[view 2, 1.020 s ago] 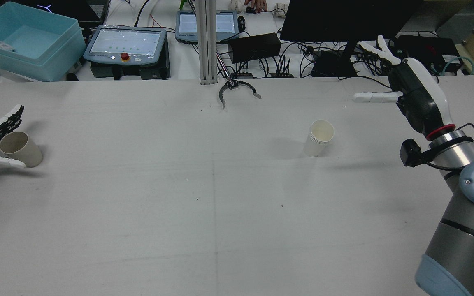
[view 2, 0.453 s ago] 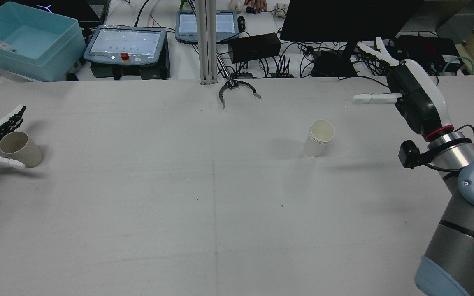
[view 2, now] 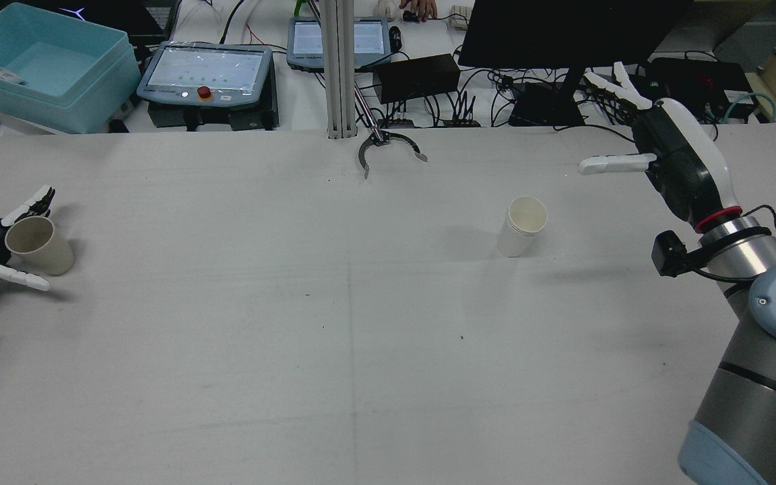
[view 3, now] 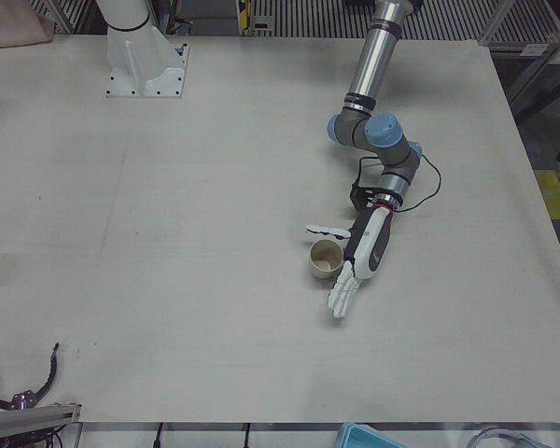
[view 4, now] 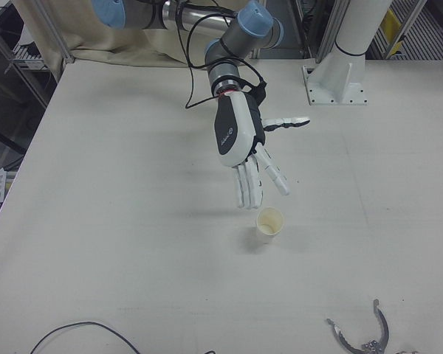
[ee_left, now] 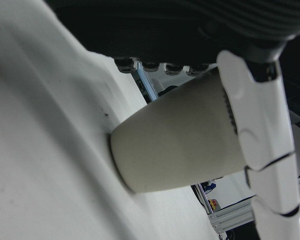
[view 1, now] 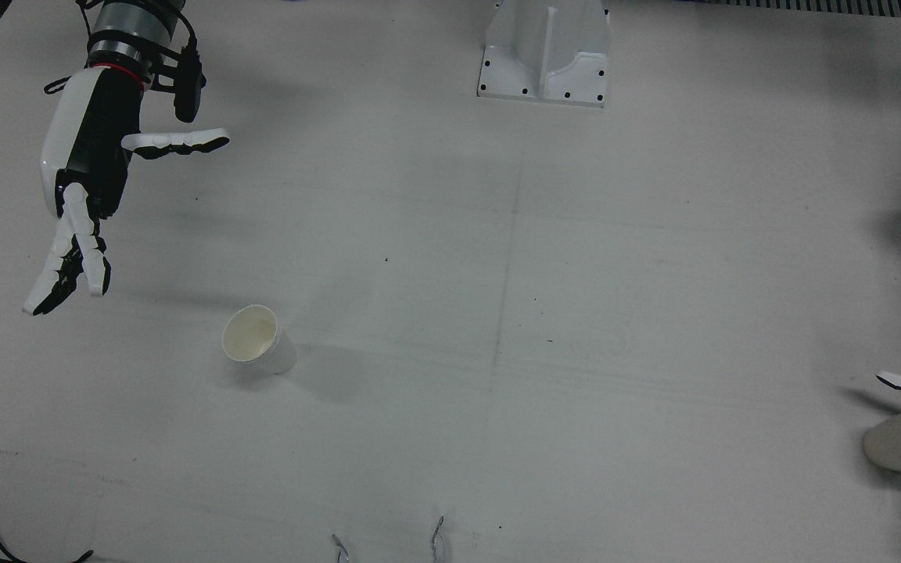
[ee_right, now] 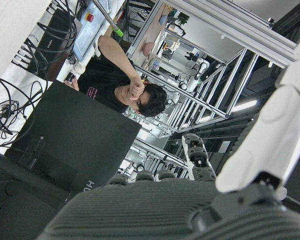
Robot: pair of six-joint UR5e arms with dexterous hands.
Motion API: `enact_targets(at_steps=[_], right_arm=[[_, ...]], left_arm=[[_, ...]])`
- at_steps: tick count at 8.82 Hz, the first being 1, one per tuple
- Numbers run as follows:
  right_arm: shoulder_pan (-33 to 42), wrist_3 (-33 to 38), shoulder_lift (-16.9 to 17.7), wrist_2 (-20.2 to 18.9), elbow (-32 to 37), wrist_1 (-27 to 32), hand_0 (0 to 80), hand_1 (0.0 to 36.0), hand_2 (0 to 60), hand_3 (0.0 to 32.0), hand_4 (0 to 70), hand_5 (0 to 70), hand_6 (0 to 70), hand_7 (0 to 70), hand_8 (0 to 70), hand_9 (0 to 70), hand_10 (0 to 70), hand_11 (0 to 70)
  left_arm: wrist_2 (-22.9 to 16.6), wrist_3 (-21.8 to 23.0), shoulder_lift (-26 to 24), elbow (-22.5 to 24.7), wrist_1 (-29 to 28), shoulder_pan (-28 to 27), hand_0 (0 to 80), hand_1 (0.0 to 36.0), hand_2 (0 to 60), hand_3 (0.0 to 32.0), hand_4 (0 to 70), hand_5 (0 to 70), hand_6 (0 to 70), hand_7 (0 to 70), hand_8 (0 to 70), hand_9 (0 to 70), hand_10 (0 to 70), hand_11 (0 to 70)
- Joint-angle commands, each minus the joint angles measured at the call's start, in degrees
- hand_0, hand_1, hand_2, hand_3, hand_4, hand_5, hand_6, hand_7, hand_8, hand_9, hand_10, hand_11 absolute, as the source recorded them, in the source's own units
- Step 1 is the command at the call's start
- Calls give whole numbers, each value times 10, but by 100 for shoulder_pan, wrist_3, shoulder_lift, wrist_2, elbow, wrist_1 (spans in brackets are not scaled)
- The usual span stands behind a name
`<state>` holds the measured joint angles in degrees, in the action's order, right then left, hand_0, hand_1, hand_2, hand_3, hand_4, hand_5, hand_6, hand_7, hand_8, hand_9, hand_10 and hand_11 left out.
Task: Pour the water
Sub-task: 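Close the left hand fingers around the white paper cup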
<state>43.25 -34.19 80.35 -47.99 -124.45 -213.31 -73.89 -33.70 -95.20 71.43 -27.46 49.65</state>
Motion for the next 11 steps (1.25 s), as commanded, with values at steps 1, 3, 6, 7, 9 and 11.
enact_targets(at_steps=[1,3,6,7,9,11], right_arm=[[-1,0,7,0,9,0,433,87,41,0,51,24,15,0,11,12,0,0],[8,9,-2,0,62,9,431,87,44,0,52,25,17,4,13,15,0,0],[-1,9,-2,0,62,0,430,86,40,0,48,23,13,0,12,13,0,0],[-1,9,7,0,62,0,429,85,42,0,49,23,14,0,12,14,0,0],[-1,9,-2,0,62,9,428,84,38,0,50,25,15,0,12,14,0,0],[-1,9,-2,0,62,0,427,84,41,0,49,26,15,1,11,14,0,0]], left_arm=[[-3,13,1,54,21,-70,503,171,42,0,67,0,0,23,0,6,14,39],[14,74,2,73,21,-70,512,182,46,0,60,0,0,24,0,8,13,39],[67,214,2,82,179,-61,533,217,104,0,69,0,0,28,0,11,17,47],[85,293,2,90,275,-61,550,238,132,0,91,50,0,30,0,12,20,54],[59,303,2,143,363,-61,575,267,199,0,161,143,8,53,0,12,34,74],[85,303,10,196,425,-52,537,228,143,0,118,226,18,113,0,9,23,55]])
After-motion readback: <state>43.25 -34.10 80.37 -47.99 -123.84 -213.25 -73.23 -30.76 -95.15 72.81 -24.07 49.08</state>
